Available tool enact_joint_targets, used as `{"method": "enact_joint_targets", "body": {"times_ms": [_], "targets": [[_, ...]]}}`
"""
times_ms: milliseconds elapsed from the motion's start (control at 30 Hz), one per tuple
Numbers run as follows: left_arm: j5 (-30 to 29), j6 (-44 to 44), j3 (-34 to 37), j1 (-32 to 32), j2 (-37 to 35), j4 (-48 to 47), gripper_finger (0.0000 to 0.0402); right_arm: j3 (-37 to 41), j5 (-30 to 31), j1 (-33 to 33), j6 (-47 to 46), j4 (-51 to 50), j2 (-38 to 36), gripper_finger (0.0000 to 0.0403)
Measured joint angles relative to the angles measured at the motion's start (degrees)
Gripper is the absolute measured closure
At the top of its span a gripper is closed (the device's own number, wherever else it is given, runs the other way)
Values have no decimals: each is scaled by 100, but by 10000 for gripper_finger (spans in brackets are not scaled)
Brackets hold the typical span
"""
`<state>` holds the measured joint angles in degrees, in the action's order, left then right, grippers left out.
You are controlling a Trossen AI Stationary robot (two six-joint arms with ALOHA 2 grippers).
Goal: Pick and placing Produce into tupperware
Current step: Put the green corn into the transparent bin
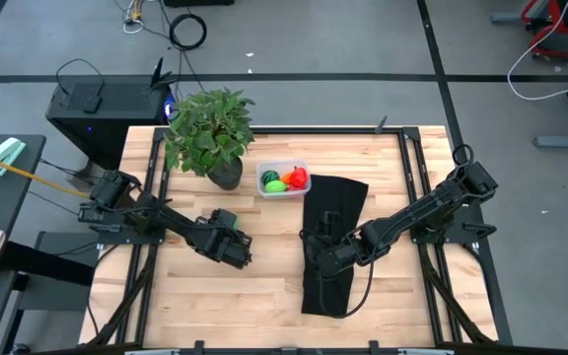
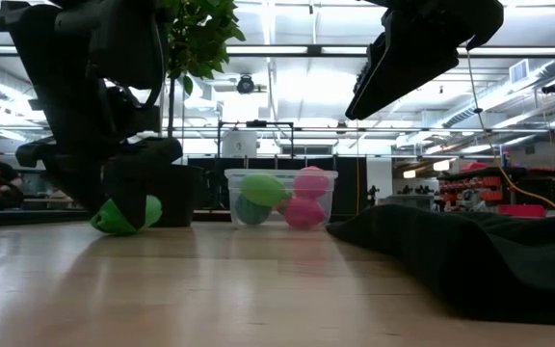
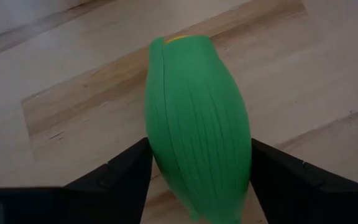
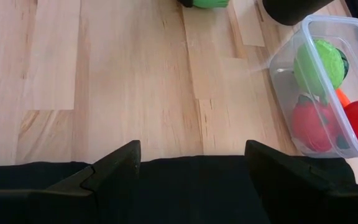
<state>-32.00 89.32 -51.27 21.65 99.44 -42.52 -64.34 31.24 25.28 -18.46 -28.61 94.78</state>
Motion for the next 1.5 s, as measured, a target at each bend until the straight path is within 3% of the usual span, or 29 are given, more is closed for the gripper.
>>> {"method": "enact_joint_targets", "body": {"times_ms": [533, 767, 967, 1267, 1500], "targets": [[-295, -76, 0, 115, 0, 82, 153, 0, 0, -3, 2, 1, 0, 108], [-486, -484, 0, 149, 0, 883, 155, 0, 0, -3, 3, 1, 0, 108], [-748, -1460, -93, 146, -2, 1887, 156, 2, 0, -3, 7, -1, 0, 108], [-1557, -2936, -1006, 114, -9, 1933, 161, 2, 0, -3, 7, -1, 0, 108], [-1737, -4051, -1459, -33, -9, 2297, 156, 2, 0, -3, 9, -1, 0, 108]]}}
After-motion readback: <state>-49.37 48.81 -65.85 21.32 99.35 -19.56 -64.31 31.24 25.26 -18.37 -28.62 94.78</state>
